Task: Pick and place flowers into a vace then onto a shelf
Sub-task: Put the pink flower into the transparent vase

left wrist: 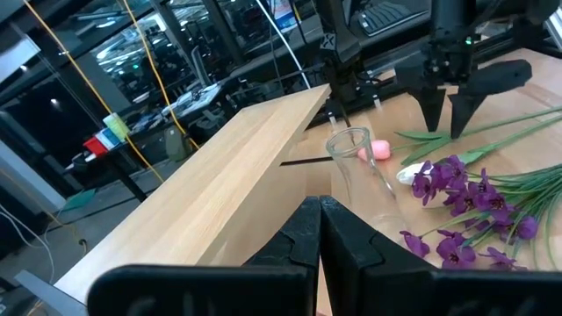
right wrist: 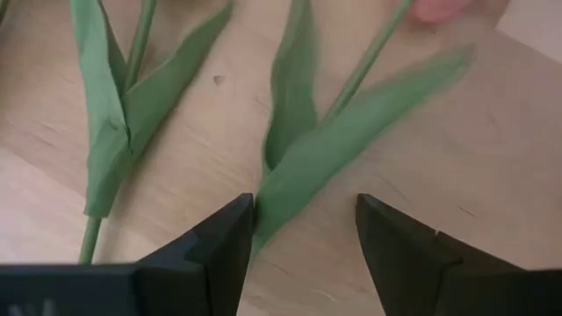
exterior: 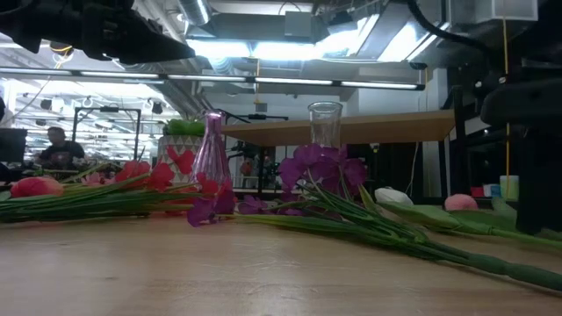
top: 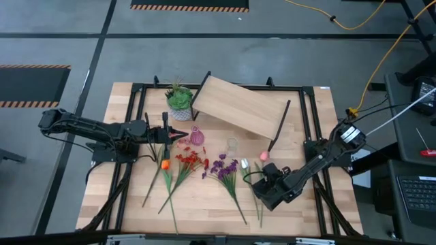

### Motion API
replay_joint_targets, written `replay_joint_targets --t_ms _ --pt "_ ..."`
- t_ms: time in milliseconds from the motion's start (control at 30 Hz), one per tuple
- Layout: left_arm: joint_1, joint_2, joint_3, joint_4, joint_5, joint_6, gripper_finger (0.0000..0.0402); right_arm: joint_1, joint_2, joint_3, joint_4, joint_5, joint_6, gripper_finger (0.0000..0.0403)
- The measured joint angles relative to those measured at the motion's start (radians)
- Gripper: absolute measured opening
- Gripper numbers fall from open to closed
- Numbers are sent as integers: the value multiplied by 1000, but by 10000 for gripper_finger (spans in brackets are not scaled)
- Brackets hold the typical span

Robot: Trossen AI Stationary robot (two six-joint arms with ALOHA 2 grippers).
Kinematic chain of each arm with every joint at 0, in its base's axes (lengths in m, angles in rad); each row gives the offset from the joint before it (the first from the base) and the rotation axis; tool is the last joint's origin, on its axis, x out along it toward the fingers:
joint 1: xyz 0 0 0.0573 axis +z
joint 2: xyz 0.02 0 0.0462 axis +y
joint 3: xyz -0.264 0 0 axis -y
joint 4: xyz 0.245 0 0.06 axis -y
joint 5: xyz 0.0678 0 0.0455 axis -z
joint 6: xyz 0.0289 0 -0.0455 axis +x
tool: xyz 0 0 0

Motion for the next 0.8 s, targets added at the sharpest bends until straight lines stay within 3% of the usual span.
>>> replay_joint_targets --t_ms 600,800 --pt "0 0 0 0 0 0 2 -12 21 2 27 45 105 203" --pt "0 0 0 0 0 0 2 -26 21 2 13 31 108 168"
